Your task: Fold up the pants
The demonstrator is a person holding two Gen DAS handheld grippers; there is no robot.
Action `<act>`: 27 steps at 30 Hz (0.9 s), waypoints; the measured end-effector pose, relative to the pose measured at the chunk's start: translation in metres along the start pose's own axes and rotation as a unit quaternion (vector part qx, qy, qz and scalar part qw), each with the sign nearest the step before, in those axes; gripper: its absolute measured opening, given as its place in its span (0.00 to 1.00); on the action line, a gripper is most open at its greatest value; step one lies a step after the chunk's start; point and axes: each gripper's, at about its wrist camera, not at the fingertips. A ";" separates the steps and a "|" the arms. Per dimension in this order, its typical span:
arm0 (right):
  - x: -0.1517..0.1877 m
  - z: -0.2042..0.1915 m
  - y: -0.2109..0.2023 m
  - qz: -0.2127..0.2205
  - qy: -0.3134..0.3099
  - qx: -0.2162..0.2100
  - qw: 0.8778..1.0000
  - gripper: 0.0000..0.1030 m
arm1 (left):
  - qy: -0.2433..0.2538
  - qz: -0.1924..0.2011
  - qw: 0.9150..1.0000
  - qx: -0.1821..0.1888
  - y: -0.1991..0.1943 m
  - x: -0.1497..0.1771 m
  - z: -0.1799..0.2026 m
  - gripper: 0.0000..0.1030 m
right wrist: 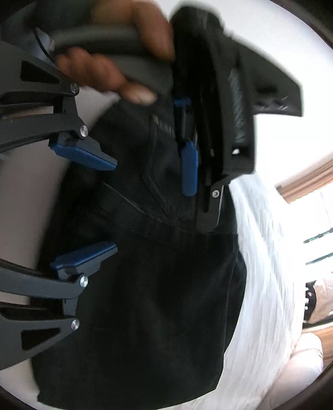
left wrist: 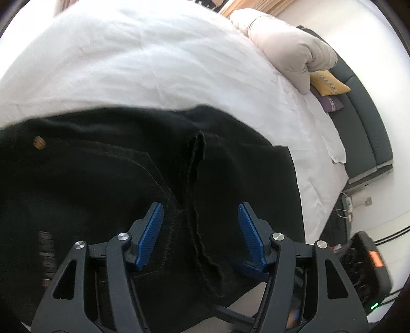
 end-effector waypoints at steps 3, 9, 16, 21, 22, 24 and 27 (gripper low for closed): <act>-0.002 0.033 -0.040 0.042 0.045 -0.005 0.998 0.60 | 0.027 0.022 0.999 0.010 -0.002 -0.009 0.016 0.58; -0.011 0.149 -0.071 0.100 0.217 -0.026 0.971 0.60 | 0.142 0.010 0.989 0.043 0.037 -0.023 0.074 0.58; 0.025 0.226 -0.055 0.090 0.282 -0.027 0.955 0.17 | 0.157 -0.023 0.987 0.004 0.085 -0.010 0.057 0.57; -0.010 0.230 -0.083 0.125 0.283 -0.052 0.949 0.59 | 0.172 -0.024 0.985 -0.020 0.088 -0.004 0.061 0.57; -0.026 0.232 -0.085 0.135 0.276 -0.057 0.950 0.61 | 0.177 -0.021 0.984 -0.027 0.089 -0.003 0.063 0.57; -0.042 0.229 -0.071 0.132 0.278 -0.071 0.949 0.61 | 0.186 -0.019 0.982 -0.038 0.091 -0.002 0.069 0.57; -0.062 0.252 -0.036 0.094 0.295 -0.052 0.949 0.61 | 0.188 -0.017 0.981 -0.042 0.087 -0.001 0.064 0.57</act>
Point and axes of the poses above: each gripper's, at about its wrist camera, not at the fingertips, and y roughly the way its jaws point, z to its right, x to its underside, and after that the axes turned 2 degrees about z, right-handed
